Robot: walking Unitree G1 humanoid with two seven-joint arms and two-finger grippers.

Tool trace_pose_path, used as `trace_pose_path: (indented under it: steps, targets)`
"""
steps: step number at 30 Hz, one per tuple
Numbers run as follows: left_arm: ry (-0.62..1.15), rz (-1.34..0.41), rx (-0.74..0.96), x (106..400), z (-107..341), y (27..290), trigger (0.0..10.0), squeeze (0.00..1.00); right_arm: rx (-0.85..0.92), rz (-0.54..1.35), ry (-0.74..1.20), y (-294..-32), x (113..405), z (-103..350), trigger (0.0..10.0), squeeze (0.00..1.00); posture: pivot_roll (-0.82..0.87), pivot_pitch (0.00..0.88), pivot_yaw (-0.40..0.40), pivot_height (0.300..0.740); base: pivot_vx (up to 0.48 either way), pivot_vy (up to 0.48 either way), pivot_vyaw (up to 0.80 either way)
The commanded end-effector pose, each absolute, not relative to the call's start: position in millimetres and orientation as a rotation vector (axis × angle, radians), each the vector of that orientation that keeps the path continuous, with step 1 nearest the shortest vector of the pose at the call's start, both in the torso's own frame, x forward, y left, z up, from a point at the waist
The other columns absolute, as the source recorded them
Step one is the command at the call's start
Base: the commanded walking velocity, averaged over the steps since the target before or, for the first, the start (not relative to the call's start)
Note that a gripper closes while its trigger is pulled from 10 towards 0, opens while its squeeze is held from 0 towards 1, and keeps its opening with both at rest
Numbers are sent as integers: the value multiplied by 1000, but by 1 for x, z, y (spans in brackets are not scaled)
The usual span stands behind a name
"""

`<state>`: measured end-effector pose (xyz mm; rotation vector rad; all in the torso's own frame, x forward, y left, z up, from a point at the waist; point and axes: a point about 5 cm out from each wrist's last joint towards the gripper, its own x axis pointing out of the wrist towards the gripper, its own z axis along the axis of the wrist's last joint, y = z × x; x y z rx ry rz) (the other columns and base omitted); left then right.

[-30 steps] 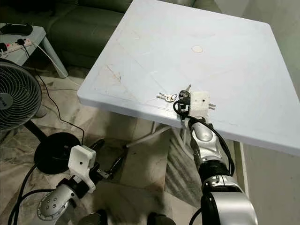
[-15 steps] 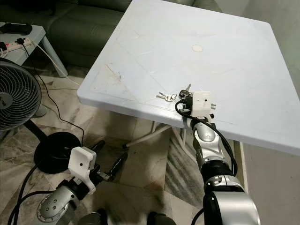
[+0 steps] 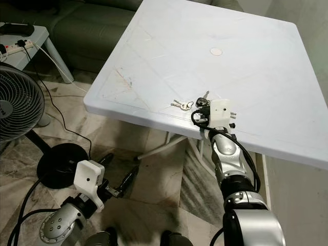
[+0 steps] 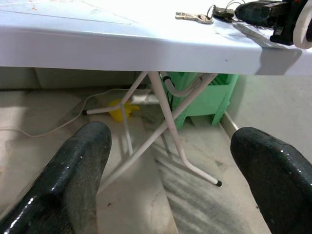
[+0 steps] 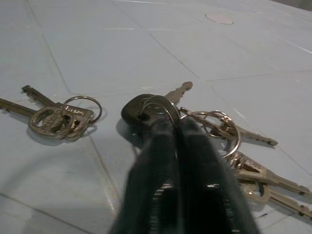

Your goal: Hang keys on a hook

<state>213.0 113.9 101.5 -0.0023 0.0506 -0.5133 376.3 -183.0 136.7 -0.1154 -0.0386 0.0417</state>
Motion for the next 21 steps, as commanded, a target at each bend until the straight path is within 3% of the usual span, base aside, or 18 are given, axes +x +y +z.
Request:
trace_pose_path:
  steps: [1,14,21]
  targets:
    - [59,-513,2,210,101,114,10000,0,-120,30,-41,-189,376,137,0,0,115,234,-86,740,0,0,0]
    - [54,-499,15,214,101,116,10000,0,-107,40,-54,-193,375,141,0,0,111,224,-87,740,0,0,0]
    - [38,-454,-3,222,104,120,10000,0,-17,38,-75,-192,376,147,0,0,113,208,-85,740,0,0,0]
